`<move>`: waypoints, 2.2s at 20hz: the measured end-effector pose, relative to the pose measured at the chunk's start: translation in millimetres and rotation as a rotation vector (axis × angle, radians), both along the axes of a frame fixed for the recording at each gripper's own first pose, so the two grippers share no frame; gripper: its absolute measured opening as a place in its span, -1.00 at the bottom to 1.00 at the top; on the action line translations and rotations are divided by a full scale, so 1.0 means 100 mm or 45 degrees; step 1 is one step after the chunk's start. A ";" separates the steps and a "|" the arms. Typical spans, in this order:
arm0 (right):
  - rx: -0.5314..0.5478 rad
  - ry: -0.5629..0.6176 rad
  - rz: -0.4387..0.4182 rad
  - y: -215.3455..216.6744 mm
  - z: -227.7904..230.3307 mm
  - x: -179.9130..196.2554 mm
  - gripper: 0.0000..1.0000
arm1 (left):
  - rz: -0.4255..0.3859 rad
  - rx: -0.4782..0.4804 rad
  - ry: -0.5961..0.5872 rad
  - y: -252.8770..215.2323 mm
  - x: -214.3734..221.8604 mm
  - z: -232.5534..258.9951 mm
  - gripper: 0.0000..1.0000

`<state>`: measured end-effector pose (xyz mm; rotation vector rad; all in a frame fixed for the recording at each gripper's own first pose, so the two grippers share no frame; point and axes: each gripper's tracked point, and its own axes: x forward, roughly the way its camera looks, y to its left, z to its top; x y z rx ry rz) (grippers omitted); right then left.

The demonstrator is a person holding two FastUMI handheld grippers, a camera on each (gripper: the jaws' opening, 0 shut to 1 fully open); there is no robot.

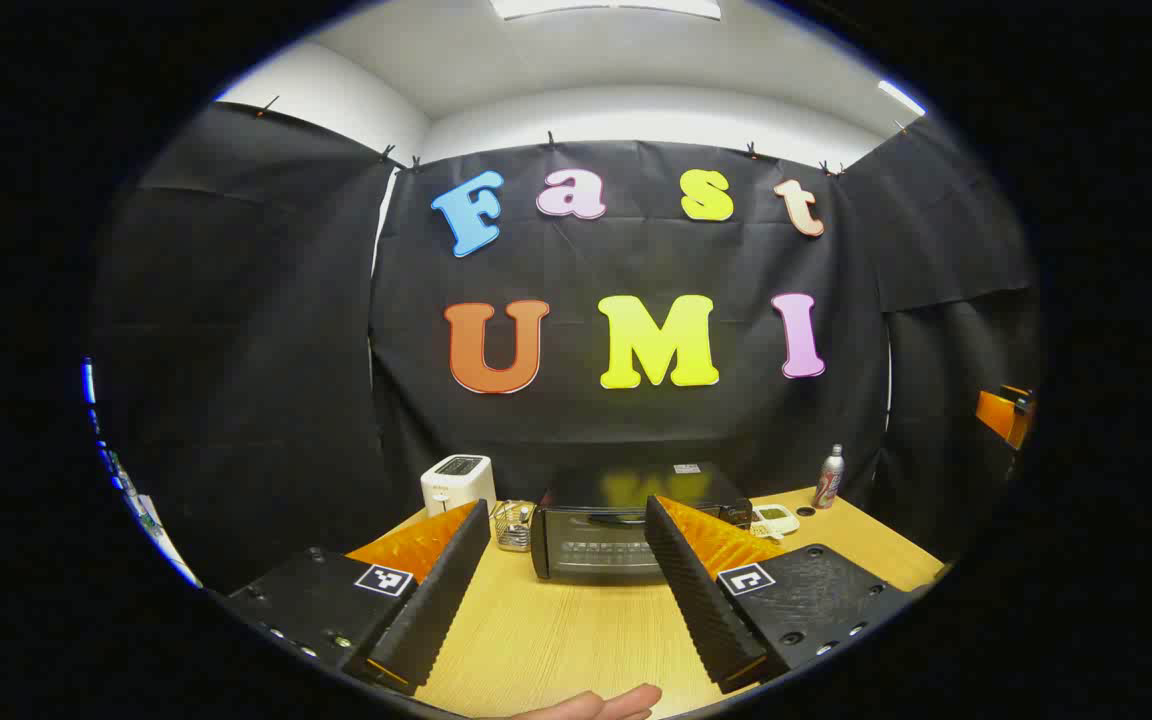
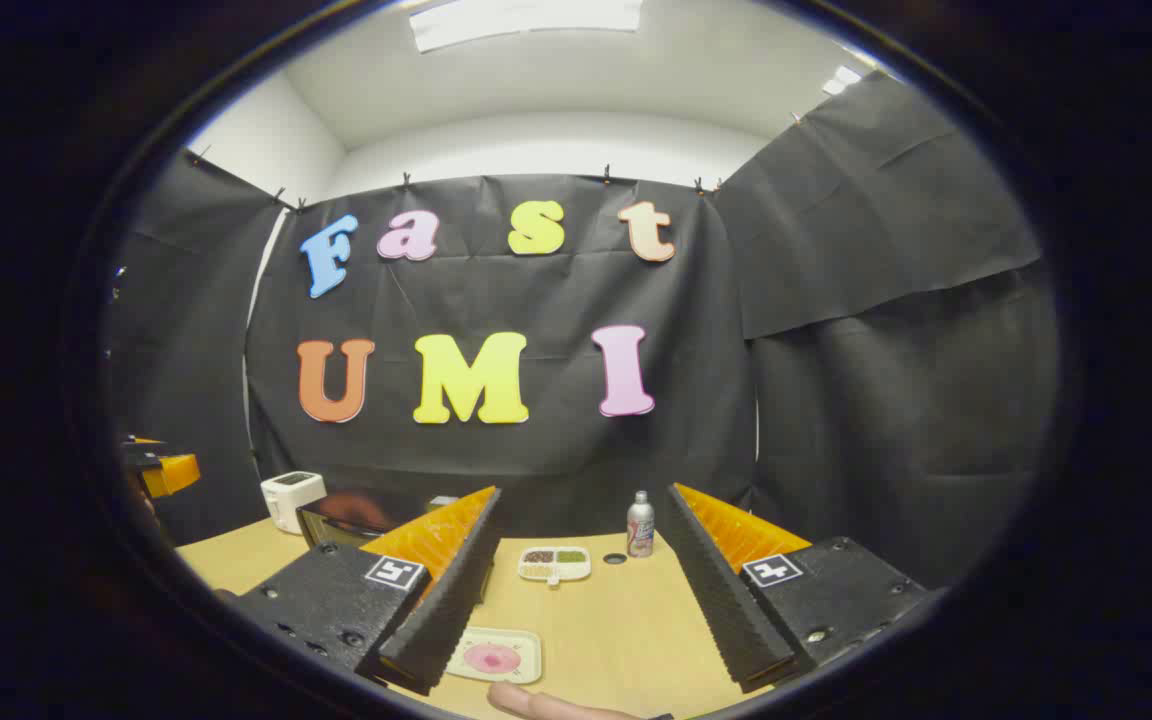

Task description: Open the electric oven with the left hand, put the food in, and close the electric oven.

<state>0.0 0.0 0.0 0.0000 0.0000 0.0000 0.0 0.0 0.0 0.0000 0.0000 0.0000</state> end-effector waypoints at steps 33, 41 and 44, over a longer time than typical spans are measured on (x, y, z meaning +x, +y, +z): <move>0.013 -0.072 -0.015 -0.25 0.07 0.96 0.92 | -0.213 -0.091 0.431 -0.99 2.46 -1.29 0.92; -0.011 -0.222 -0.113 -0.41 0.27 0.81 0.92 | -0.191 0.041 0.472 -1.08 2.46 -1.49 0.92; -0.022 -0.228 -0.120 -0.41 0.25 0.76 0.92 | -0.204 0.053 0.449 -1.08 2.32 -1.49 0.92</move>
